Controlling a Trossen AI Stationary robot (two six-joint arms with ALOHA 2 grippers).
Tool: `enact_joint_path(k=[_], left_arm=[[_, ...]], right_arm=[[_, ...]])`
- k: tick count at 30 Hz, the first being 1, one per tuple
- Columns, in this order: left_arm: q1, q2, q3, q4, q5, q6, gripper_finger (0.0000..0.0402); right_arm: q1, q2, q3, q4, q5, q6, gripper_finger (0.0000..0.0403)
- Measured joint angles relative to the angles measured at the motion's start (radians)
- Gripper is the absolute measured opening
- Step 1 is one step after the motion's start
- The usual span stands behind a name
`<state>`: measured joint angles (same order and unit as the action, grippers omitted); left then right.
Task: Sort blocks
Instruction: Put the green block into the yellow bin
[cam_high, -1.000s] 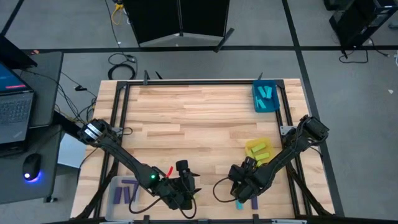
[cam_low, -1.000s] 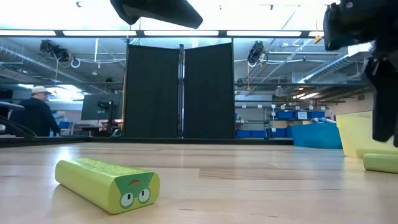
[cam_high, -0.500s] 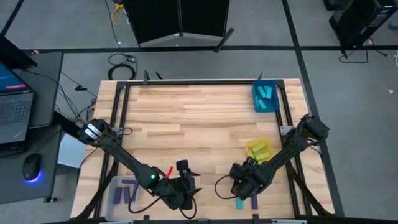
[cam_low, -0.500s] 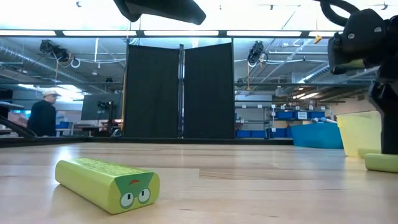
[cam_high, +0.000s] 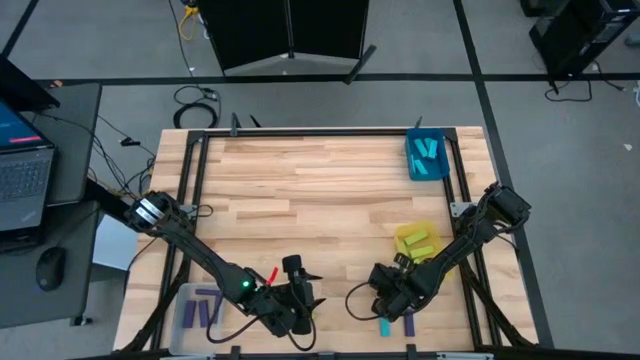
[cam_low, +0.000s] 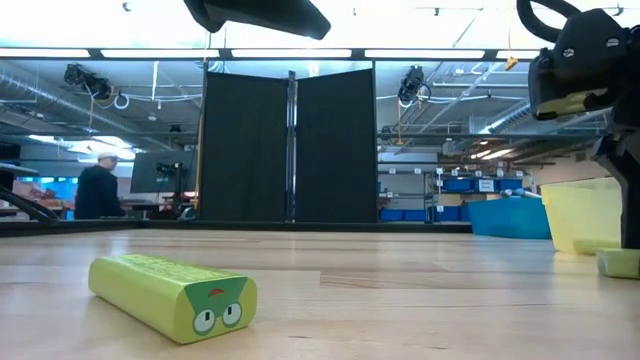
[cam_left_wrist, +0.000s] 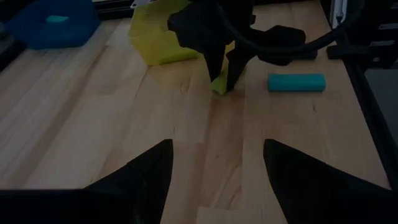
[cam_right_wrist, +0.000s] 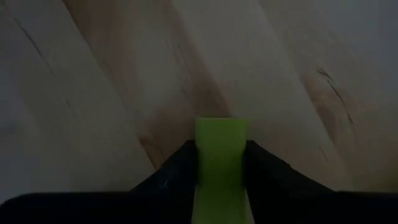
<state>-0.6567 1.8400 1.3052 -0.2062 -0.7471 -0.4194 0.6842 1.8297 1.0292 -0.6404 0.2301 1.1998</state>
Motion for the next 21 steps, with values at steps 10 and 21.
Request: enact_joint_path(k=[10, 21], left_arm=[[0.000, 0.000, 0.000, -0.001, -0.001, -0.002, 0.0257], [0.034, 0.000, 0.000, 0.009, 0.231, -0.003, 0.0257]], right_arm=[[0.000, 0.002, 0.039, -0.010, 0.053, -0.132, 0.0115], [0.000, -0.201, 0.226, -0.211, 0.353, -0.276, 0.0115]])
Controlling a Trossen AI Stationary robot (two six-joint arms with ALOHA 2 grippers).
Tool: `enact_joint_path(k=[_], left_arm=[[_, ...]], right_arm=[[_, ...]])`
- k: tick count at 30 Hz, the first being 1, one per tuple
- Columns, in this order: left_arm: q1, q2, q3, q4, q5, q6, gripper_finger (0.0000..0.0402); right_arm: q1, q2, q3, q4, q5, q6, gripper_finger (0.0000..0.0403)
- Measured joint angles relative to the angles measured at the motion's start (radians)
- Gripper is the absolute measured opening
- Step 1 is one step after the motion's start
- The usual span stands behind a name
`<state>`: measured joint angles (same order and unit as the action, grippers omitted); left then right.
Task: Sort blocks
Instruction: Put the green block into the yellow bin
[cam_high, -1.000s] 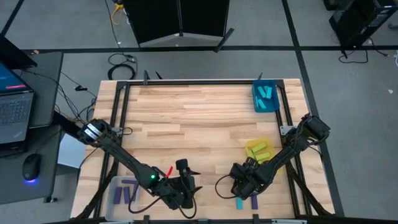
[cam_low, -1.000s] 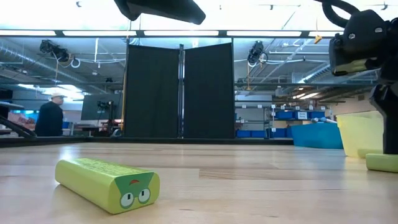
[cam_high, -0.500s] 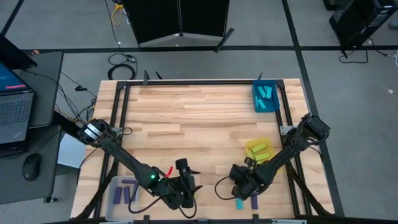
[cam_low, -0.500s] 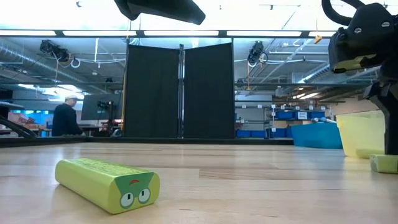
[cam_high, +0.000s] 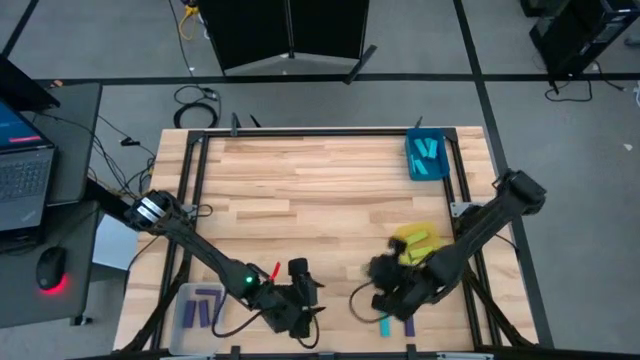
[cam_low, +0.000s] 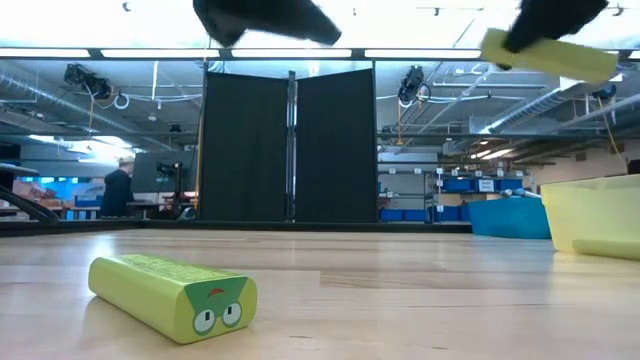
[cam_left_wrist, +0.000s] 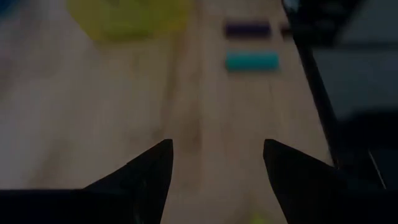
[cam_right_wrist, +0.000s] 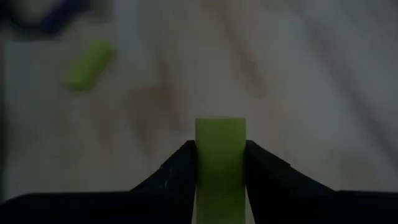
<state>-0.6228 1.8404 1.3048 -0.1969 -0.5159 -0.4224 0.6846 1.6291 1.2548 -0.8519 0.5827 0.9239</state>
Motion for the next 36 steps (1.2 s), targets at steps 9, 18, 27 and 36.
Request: enact_joint_path(k=[9, 18, 27, 36], left_arm=[[-0.003, 0.006, 0.000, -0.172, 0.185, -0.004, 0.0257], [0.002, 0.100, 0.000, -0.187, 0.338, -0.005, 0.0257], [0.002, 0.123, -0.001, -0.205, 0.348, 0.046, 0.0257], [0.028, 0.187, 0.003, -0.232, 0.371, 0.075, 0.0252]], right_arm=[[0.027, -0.116, -0.055, -0.649, -0.121, 0.618, 0.0115], [0.036, -0.142, -0.252, -0.549, -0.223, 0.730, 0.0166], [0.056, -0.189, -0.224, -0.525, -0.138, 0.697, 0.0374], [0.103, -0.217, -0.139, -0.471, 0.006, 0.616, 0.0377]])
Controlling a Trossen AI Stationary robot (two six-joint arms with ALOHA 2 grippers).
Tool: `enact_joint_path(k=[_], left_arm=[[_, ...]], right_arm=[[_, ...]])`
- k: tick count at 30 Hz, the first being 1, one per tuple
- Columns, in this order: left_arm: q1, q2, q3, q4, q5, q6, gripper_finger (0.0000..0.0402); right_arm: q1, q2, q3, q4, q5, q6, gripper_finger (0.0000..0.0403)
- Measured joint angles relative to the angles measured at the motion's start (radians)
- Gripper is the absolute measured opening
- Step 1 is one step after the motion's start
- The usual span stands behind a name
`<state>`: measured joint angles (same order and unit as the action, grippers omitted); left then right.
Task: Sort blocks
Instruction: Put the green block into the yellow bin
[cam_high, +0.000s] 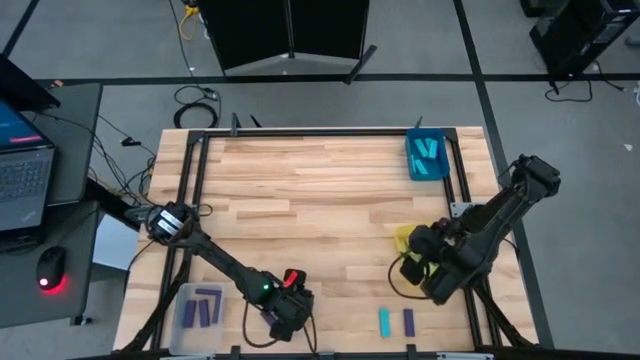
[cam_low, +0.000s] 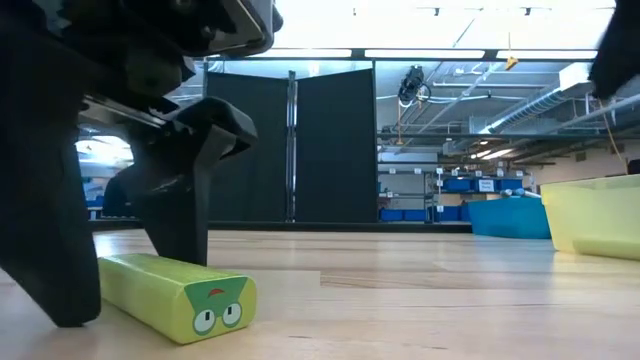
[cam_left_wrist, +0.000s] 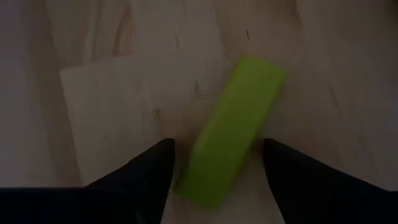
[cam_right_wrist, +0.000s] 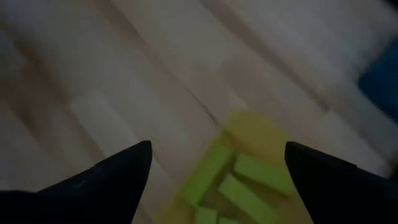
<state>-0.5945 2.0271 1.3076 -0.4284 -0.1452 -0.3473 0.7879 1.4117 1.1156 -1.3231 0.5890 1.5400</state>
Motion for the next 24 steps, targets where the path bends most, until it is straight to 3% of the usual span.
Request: enact_joint_path(k=[3, 7, 8, 11, 15, 19, 24], left_arm=[[0.013, 0.001, 0.001, -0.005, -0.002, 0.005, 0.0216], [0.028, 0.002, -0.001, 0.014, -0.025, 0.075, 0.0108], [0.034, 0.002, 0.001, 0.023, -0.028, 0.091, 0.0098], [0.057, 0.007, 0.001, 0.052, -0.045, 0.113, 0.0104], [0.104, 0.015, 0.017, 0.119, -0.163, 0.169, 0.0104], [0.196, 0.014, 0.086, 0.322, -0.229, 0.276, 0.0104], [0.322, 0.027, 0.142, 0.585, -0.220, 0.326, 0.0104]], right_arm=[[0.012, 0.000, 0.047, -0.001, 0.074, -0.033, 0.0364], [0.025, 0.000, 0.125, -0.011, 0.136, -0.100, 0.0349], [0.030, 0.000, 0.148, -0.015, 0.151, -0.112, 0.0345], [0.052, 0.000, 0.219, -0.021, 0.217, -0.165, 0.0336], [0.096, 0.000, 0.319, -0.019, 0.341, -0.277, 0.0325], [0.140, 0.000, 0.411, -0.010, 0.501, -0.380, 0.0316], [0.180, 0.000, 0.477, 0.072, 0.646, -0.536, 0.0305]])
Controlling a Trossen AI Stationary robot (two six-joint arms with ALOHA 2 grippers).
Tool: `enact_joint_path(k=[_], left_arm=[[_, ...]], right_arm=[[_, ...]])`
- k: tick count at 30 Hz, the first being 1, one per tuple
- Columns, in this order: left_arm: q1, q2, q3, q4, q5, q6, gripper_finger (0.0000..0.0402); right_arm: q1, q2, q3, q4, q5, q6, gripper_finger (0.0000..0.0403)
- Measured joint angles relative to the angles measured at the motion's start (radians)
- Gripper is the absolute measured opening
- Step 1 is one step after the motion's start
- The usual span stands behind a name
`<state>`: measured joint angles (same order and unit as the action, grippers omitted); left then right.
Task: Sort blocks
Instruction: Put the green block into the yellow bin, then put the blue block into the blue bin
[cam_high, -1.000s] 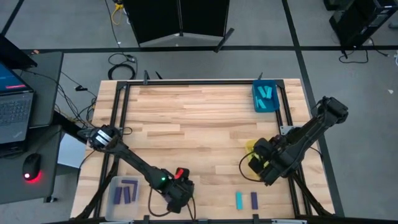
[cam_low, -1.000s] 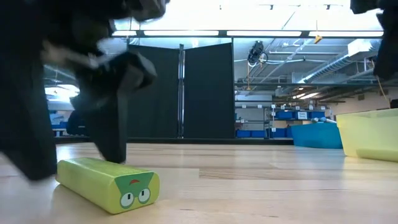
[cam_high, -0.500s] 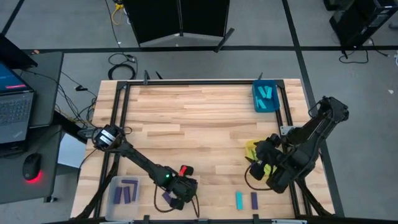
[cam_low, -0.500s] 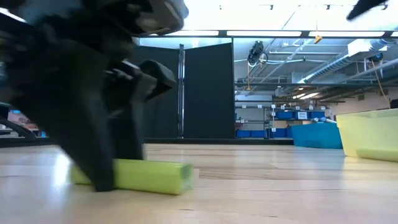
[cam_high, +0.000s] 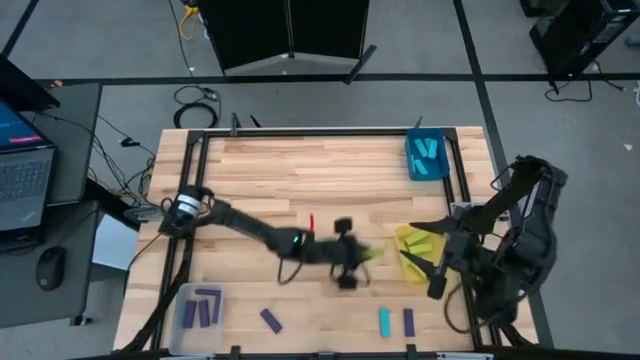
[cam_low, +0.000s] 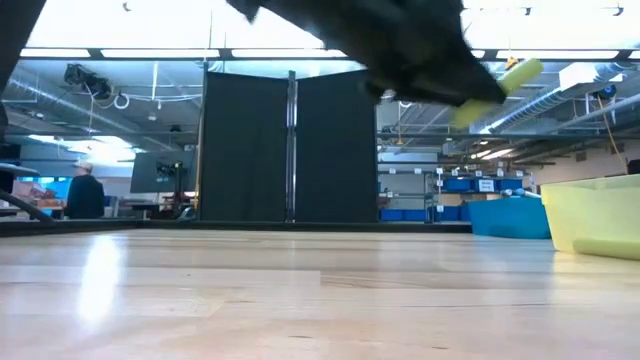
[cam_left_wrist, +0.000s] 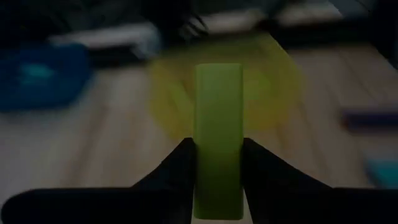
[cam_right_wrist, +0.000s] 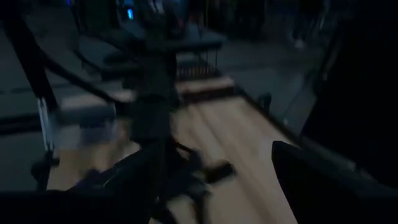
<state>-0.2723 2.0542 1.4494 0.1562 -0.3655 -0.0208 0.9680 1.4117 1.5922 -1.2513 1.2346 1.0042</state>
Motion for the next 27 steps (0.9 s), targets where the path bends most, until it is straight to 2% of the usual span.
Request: enact_joint_path(k=[5, 11, 16, 20, 22, 27], left_arm=[[0.075, 0.061, 0.103, 0.079, 0.077, 0.015, 0.0104], [0.116, 0.255, 0.368, 0.063, 0.203, -0.009, 0.0104], [0.129, 0.400, 0.636, -0.117, 0.231, -0.028, 0.0104], [0.132, 0.488, 0.789, -0.234, 0.240, -0.041, 0.0105], [0.132, 0.512, 0.843, -0.253, 0.230, -0.043, 0.0140], [0.127, 0.499, 0.895, -0.442, 0.209, -0.039, 0.0280]], right_arm=[[0.023, 0.001, 0.009, 0.203, 0.108, -0.246, 0.0294], [0.026, 0.001, 0.010, 0.466, 0.154, -0.548, 0.0286], [0.026, 0.006, 0.010, 0.582, 0.155, -0.663, 0.0283], [0.032, 0.011, 0.009, 0.588, 0.152, -0.663, 0.0285], [0.034, 0.010, 0.009, 0.590, 0.152, -0.658, 0.0285], [0.054, 0.010, 0.009, 0.590, 0.152, -0.659, 0.0282]])
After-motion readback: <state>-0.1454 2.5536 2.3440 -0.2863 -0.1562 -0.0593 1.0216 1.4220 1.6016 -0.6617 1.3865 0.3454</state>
